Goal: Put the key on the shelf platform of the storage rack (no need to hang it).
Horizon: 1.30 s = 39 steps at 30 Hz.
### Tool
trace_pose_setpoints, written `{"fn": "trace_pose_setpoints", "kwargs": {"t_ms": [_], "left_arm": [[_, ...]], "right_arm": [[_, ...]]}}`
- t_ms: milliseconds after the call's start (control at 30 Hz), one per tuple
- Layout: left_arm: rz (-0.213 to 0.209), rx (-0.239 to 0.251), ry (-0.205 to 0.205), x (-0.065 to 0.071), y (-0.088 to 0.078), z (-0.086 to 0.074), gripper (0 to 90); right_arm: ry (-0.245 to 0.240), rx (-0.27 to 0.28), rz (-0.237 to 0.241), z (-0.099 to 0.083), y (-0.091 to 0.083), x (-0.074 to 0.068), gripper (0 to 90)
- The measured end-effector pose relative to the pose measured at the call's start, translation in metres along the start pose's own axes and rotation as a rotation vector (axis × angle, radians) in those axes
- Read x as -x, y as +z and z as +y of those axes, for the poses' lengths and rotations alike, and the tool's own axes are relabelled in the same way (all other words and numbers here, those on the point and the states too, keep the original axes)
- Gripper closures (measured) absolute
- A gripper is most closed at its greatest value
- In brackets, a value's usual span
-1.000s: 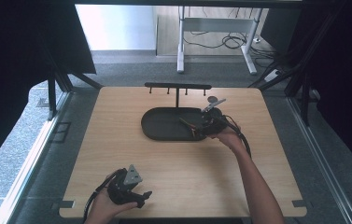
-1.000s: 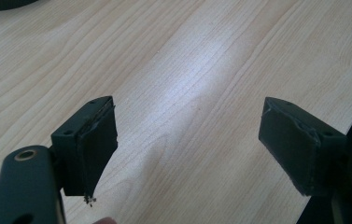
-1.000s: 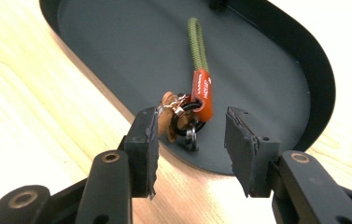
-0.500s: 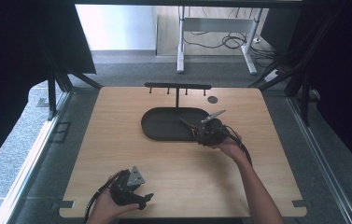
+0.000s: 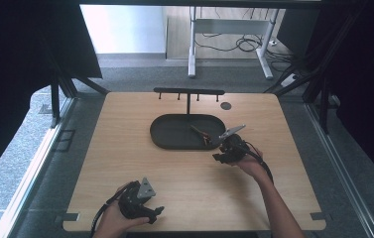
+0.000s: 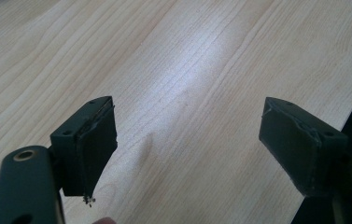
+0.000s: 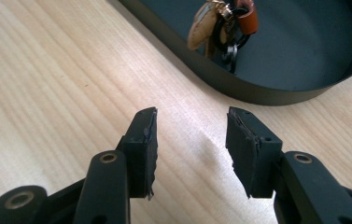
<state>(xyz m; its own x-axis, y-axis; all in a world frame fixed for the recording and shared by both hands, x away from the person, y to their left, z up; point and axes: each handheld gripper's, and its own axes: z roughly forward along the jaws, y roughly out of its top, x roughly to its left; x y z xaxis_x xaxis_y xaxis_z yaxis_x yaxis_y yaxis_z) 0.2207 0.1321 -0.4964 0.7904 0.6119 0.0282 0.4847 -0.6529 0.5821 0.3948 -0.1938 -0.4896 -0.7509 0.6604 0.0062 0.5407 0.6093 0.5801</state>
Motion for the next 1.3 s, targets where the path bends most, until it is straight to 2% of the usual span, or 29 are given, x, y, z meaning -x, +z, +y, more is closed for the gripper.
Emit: {"fn": "trace_pose_setpoints", "kwargs": {"t_ms": [233, 767, 1300], "left_arm": [[0.002, 0.001, 0.004, 0.0, 0.001, 0.0, 19.6], [0.008, 0.007, -0.004, -0.002, -0.002, -0.001, 19.6], [0.013, 0.011, -0.012, -0.004, -0.005, -0.002, 19.6]], "right_arm": [[-0.015, 0.02, 0.006, -0.012, -0.011, -0.006, 54.2], [0.014, 0.071, 0.014, -0.047, -0.039, -0.017, 54.1], [0.055, 0.116, 0.006, -0.086, -0.043, -0.028, 50.4]]}}
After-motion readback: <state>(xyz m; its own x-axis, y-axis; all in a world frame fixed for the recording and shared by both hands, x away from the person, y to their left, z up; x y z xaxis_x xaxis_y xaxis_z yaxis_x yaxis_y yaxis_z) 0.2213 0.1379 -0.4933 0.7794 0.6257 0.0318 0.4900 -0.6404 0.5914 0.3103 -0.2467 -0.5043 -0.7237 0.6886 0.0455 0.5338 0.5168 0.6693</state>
